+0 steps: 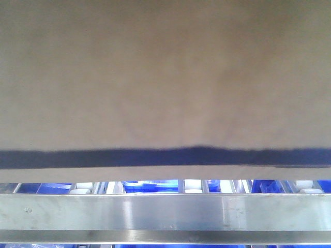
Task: Grab box from left shelf to table start
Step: 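Lift the box and pull it off the shelf toward the robot, then hold the box with both grippers while the base turns away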
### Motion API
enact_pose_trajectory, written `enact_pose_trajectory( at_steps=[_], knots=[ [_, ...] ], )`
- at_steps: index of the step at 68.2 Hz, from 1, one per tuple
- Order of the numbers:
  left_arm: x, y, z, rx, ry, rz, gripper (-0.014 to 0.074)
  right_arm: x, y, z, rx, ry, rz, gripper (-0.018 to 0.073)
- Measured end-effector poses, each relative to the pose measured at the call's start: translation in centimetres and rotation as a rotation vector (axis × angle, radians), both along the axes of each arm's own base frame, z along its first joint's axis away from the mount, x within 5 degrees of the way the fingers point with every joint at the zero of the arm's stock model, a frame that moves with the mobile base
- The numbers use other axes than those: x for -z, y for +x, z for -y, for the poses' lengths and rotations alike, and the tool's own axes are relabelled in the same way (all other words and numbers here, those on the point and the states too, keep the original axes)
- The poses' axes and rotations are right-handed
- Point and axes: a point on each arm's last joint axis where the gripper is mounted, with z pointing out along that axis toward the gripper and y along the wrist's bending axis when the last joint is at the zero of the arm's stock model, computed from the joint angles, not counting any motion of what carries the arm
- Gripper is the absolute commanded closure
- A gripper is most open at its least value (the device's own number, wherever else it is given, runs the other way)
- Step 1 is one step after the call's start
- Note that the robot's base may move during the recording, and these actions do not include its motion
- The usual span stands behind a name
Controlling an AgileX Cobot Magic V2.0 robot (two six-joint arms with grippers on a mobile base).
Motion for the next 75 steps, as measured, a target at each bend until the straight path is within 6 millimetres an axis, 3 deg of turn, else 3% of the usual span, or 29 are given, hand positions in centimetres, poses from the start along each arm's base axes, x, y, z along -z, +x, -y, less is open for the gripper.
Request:
enact_pose_trajectory(
  at_steps=[38,75],
  knots=[
    [0.2,0.1,0.1,0.001,0.001,-0.007,0.0696,0.0,0.0,0.0,0.000,-0.001,0.001,0.0502],
    [3.7,2.9,1.3,0.015,0.002,-0.084,0.0696,0.0,0.1,0.2,0.021,-0.020,0.007,0.0502]
  ],
)
